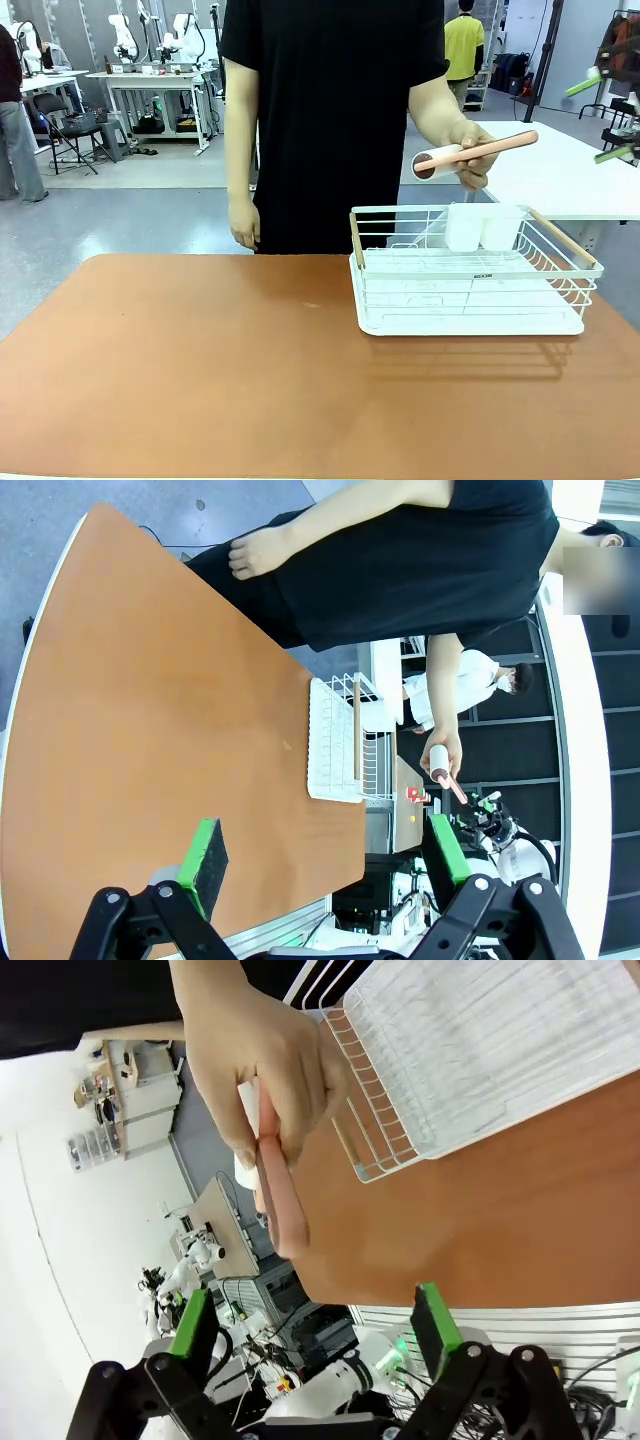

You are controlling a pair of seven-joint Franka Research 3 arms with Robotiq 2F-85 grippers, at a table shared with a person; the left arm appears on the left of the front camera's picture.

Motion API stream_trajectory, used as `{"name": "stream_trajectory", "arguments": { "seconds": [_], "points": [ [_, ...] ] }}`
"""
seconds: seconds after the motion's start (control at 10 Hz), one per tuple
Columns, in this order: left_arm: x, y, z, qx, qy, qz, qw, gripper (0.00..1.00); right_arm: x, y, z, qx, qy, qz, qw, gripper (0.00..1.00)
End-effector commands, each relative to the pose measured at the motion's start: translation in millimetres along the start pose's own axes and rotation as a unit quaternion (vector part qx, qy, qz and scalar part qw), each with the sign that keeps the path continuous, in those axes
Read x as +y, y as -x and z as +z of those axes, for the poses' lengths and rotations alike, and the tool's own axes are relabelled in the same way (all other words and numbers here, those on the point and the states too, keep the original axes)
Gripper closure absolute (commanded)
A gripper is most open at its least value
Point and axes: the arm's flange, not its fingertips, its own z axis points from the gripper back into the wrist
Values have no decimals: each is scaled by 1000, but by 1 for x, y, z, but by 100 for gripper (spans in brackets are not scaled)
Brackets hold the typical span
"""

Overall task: Clean the table.
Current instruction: Pick up the Lint Roller when the human hands it over.

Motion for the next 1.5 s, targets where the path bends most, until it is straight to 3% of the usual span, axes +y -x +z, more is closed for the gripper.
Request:
{"name": "stream_trajectory", "arguments": {
  "seconds": [0.0, 0.6, 1.1, 1.2, 1.4],
  "points": [
    [0, 2, 2, -5, 14, -10, 1000, 0, 9, 0, -23, -18, -22, -24, 999, 0],
    [0, 2, 2, -5, 14, -10, 1000, 0, 7, 0, -76, -36, -36, -24, 998, 0],
    [0, 2, 2, -5, 14, -10, 1000, 0, 4, -8, -87, -38, -52, -23, 998, 0],
    [0, 2, 2, -5, 14, -10, 1000, 0, 3, -9, -87, -44, -54, -20, 997, 2],
    [0, 2, 2, -5, 14, -10, 1000, 0, 3, -9, -87, -46, -51, -12, 998, 22]
  ]
}}
